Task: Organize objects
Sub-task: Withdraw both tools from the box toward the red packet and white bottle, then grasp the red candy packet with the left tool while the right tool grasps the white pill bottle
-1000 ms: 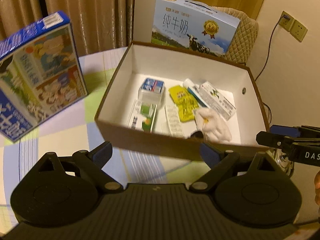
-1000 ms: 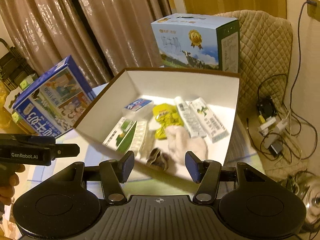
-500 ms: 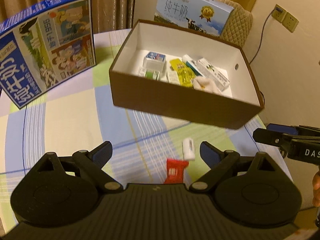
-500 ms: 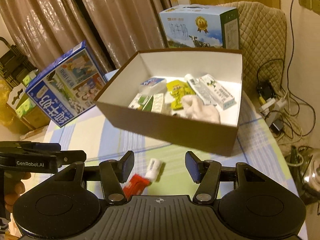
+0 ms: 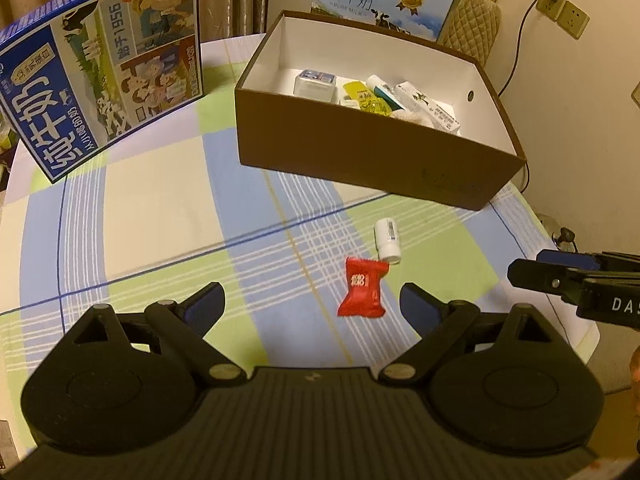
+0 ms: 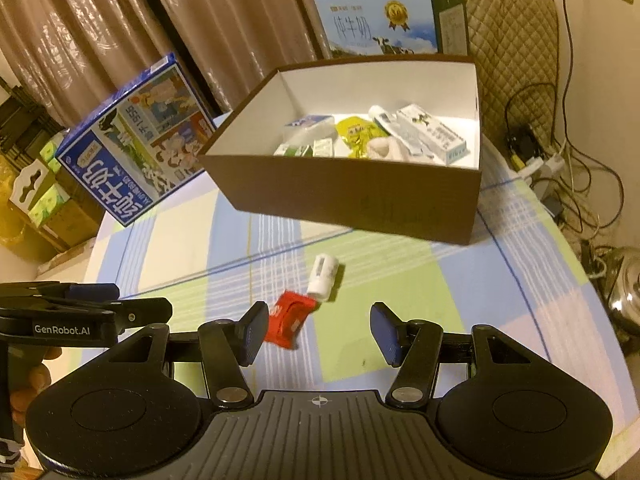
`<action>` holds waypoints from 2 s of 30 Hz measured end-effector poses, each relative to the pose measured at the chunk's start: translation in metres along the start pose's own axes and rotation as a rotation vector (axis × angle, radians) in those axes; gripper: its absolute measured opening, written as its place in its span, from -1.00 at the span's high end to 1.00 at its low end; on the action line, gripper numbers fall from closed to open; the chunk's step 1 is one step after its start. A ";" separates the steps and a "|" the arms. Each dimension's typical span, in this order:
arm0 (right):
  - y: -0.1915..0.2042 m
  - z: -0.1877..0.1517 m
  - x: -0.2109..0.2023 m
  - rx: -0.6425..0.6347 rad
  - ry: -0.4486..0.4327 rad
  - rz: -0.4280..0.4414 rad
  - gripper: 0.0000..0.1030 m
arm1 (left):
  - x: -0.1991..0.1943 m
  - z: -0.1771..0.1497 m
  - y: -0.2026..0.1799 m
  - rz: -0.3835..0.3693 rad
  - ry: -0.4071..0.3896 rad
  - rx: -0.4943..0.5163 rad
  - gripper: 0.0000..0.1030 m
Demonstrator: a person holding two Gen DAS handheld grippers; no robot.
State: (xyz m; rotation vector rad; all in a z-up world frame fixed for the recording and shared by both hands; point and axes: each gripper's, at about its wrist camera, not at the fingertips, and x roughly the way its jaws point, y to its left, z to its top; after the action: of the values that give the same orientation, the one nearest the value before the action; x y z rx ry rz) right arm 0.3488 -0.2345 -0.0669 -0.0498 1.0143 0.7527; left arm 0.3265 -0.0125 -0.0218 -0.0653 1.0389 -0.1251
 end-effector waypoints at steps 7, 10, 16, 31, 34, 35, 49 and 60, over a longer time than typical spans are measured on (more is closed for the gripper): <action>0.004 -0.011 0.001 0.019 0.020 0.003 -0.05 | -0.001 -0.010 0.000 0.015 0.010 0.017 -0.79; 0.002 -0.014 0.003 0.041 0.033 0.010 -0.05 | 0.002 -0.014 0.000 0.013 0.019 0.020 -0.79; -0.001 -0.023 0.011 0.069 0.068 0.028 -0.05 | 0.008 -0.020 -0.002 0.015 0.044 0.030 -0.79; -0.030 -0.032 0.019 0.271 0.076 0.132 -0.68 | 0.023 -0.025 -0.010 0.044 0.077 0.028 -0.79; -0.033 -0.031 0.014 0.271 0.020 0.141 -0.84 | 0.026 -0.026 -0.010 0.049 0.080 0.022 -0.79; -0.034 -0.031 0.013 0.263 -0.006 0.137 -0.85 | 0.027 -0.026 -0.010 0.050 0.080 0.019 -0.79; -0.046 -0.034 0.017 0.155 0.003 0.069 -0.85 | 0.048 -0.036 -0.013 0.042 0.103 -0.022 -0.81; -0.063 -0.039 0.033 0.158 0.103 0.008 -0.75 | 0.076 -0.046 -0.025 0.019 0.131 0.003 -0.81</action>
State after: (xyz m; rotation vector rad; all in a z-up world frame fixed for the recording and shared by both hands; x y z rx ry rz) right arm 0.3669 -0.2786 -0.1331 0.0519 1.1701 0.6803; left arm 0.3232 -0.0476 -0.1073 -0.0451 1.1693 -0.1141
